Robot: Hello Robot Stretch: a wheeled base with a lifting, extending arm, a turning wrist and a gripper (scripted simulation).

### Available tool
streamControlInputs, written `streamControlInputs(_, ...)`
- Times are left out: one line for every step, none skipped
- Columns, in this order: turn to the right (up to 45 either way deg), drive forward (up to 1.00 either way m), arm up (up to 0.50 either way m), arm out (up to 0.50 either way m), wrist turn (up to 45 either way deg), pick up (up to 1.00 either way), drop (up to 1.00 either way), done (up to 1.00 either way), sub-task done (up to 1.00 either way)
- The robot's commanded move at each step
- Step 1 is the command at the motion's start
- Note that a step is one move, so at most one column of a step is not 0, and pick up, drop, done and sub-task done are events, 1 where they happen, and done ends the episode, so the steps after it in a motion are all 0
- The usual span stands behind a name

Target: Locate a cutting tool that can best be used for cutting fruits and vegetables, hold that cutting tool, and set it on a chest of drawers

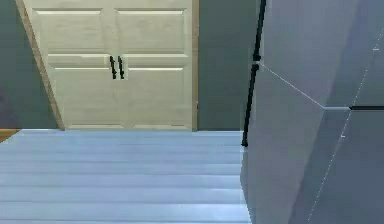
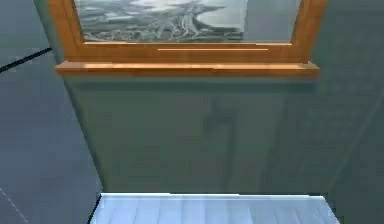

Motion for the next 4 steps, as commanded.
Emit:
streamControlInputs(-42.0,0.0,0.0,0.0,0.0,0.0,0.0,0.0,0.0)
streamControlInputs(0.0,0.4,0.0,0.0,0.0,0.0,0.0,0.0,0.0)
streamControlInputs(-42.0,0.0,0.0,0.0,0.0,0.0,0.0,0.0,0.0)
streamControlInputs(-3.0,0.0,0.0,0.0,0.0,0.0,0.0,0.0,0.0)
